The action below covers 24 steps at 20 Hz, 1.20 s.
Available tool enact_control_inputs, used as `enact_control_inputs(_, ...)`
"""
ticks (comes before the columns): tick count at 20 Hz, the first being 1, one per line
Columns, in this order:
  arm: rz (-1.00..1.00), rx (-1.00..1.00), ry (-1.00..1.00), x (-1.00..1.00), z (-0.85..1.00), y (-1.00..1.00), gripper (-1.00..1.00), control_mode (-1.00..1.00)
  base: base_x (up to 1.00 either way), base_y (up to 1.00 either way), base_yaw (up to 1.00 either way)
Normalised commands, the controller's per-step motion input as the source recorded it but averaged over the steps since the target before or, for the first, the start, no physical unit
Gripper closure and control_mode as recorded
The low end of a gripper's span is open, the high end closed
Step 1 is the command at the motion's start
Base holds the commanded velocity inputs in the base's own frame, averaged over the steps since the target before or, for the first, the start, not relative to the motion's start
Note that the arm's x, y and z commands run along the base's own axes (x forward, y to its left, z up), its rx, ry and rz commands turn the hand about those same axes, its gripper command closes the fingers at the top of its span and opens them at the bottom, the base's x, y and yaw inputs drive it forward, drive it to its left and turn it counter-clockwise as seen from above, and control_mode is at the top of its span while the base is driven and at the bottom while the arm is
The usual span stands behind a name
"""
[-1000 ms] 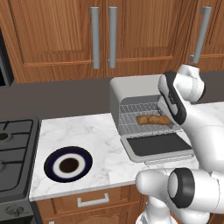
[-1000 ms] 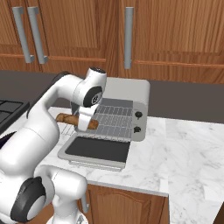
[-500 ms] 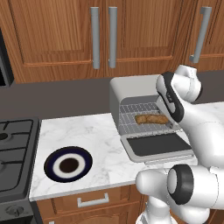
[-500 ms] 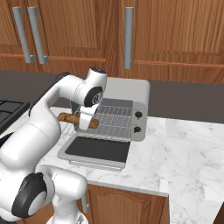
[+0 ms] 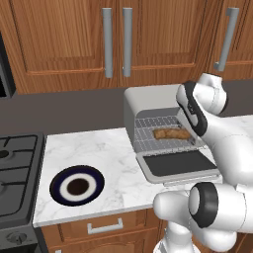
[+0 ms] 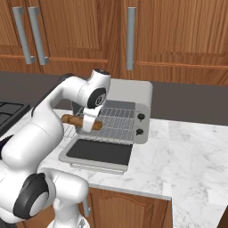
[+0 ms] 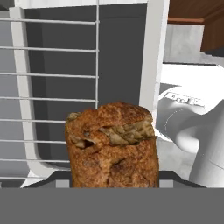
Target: Pull the toaster oven rack outwards. Pick up the baguette from the plate and place it on the toaster oven rack. Close the toaster oven door fully and set the temperature to the lowest setting.
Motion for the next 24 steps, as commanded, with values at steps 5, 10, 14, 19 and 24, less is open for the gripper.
enact_control_inputs(5, 0.00, -0.06, 0.00, 0.00, 0.00, -0.18, 1.00, -1.00, 0.00, 0.00, 0.00)
enact_control_inputs(10, 0.00, -0.11, 0.00, 0.00, 0.02, -0.04, 1.00, -1.00, 0.00, 0.00, 0.00)
enact_control_inputs(14, 0.00, -0.02, 0.00, 0.06, -0.08, 0.00, 1.00, -1.00, 0.00, 0.00, 0.00)
enact_control_inputs(19, 0.00, 0.00, 0.00, 0.14, -0.20, 0.00, 1.00, -1.00, 0.00, 0.00, 0.00)
enact_control_inputs(24, 0.00, 0.00, 0.00, 0.13, -0.18, 0.00, 1.00, -1.00, 0.00, 0.00, 0.00)
